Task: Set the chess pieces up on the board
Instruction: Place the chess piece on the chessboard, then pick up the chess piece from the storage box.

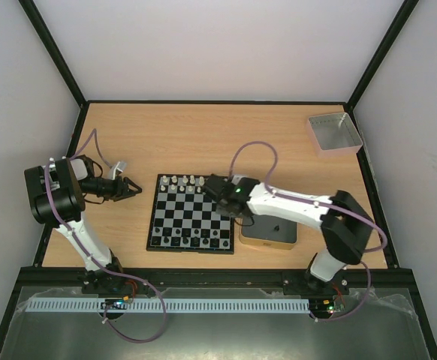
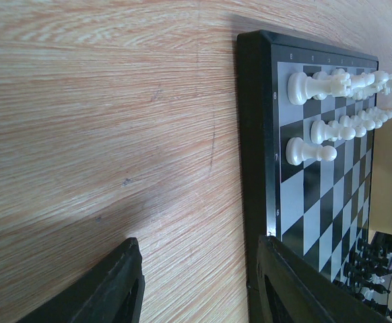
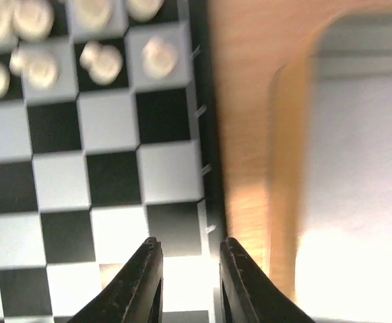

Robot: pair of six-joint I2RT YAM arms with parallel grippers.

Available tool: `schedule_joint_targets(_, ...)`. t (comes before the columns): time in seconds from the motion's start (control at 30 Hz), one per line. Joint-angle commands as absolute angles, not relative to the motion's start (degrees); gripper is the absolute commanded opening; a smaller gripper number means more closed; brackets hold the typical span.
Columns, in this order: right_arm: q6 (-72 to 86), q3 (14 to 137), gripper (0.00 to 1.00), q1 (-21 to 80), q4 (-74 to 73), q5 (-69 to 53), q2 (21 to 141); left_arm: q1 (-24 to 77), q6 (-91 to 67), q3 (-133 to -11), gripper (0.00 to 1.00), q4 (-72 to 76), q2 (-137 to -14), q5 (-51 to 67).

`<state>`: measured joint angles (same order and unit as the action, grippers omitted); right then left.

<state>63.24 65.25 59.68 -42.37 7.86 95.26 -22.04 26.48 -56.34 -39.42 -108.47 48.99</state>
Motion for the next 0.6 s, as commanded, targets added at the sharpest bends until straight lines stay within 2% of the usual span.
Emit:
schedule_joint_targets(0.0,64.51,63.56,0.23,55.59,-50.8,16.45,88.34,-22.06,27.08,-53.88,0.49,-34.33,-113.6,30.12)
schedule_joint_targets(0.13,66.76,59.43,0.23,52.6,-53.54,18.92,84.01,-22.06,27.33,-54.01,0.49,-34.53,-113.82,30.31)
schedule_joint_targets(0.37,67.69,45.31,0.23,44.48,-47.79,13.1,75.34,-22.06,27.24,-53.96,0.49,-34.36,-113.73,30.14)
schedule_joint_targets(0.57,65.69,40.49,0.24,39.57,-45.7,9.96,70.15,-21.98,27.2,-53.99,0.49,-34.3,-113.88,30.01)
